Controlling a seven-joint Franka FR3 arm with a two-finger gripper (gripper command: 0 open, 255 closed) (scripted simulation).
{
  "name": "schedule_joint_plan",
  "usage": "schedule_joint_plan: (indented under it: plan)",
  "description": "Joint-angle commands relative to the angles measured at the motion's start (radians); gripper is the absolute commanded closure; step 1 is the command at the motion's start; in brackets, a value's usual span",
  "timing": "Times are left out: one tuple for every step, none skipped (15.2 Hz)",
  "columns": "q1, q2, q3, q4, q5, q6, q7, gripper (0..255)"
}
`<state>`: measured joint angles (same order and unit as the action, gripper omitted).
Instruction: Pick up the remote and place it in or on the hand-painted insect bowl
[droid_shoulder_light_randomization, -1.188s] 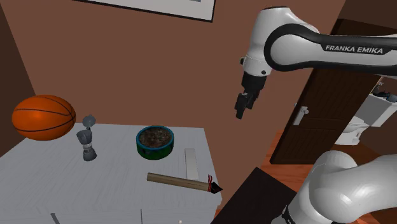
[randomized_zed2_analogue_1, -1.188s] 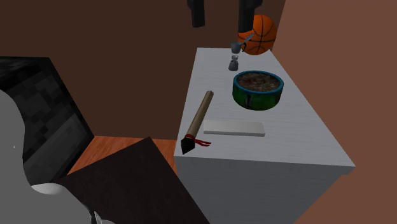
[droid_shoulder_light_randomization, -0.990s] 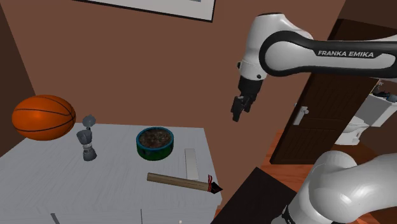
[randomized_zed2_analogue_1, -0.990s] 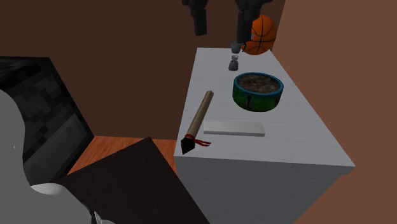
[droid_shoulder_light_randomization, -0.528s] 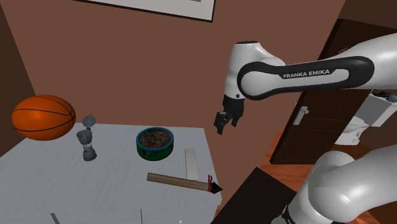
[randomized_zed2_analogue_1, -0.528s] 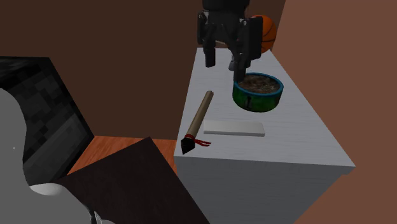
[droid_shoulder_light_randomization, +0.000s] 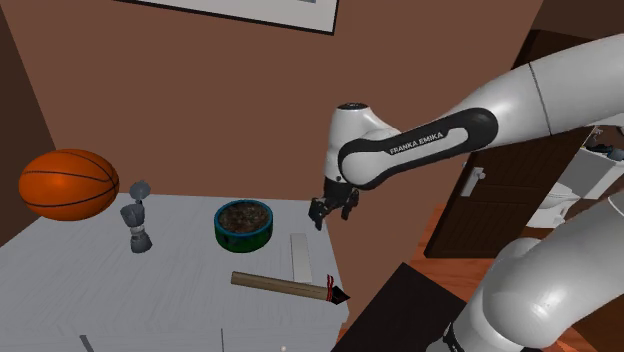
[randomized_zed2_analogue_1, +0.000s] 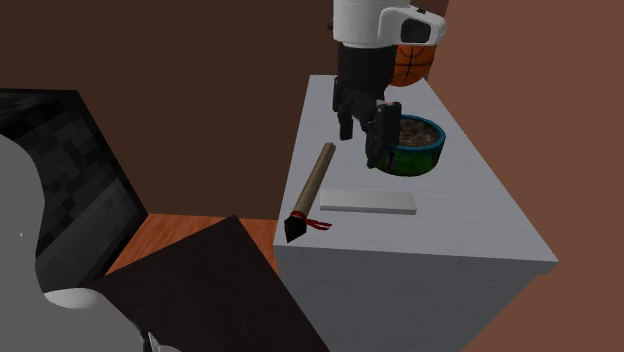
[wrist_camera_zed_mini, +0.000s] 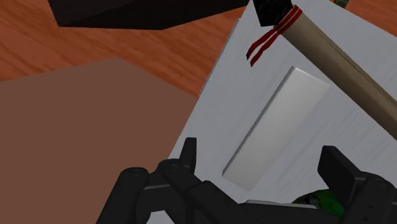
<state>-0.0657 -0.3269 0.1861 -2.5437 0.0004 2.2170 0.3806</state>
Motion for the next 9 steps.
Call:
schedule_joint_plan:
  plan:
    - [-0.009,0.086,0.017,0.014,-0.005,0.072,0.060,0]
    - [-0.013,0.126,0.023,0.022,-0.010,0.103,0.088,0]
    - [-0.018,0.167,0.028,0.031,-0.016,0.134,0.116,0]
    - [-0.022,0.209,0.033,0.042,-0.024,0.163,0.145,0]
    - [-0.025,0.251,0.036,0.055,-0.033,0.192,0.174,0]
    - [-0.028,0.293,0.038,0.069,-0.043,0.219,0.203,0]
    - [-0.029,0.336,0.039,0.084,-0.055,0.245,0.233,0]
    - [-0.030,0.378,0.039,0.101,-0.067,0.270,0.263,0]
    - [-0.029,0.421,0.036,0.119,-0.079,0.293,0.293,0]
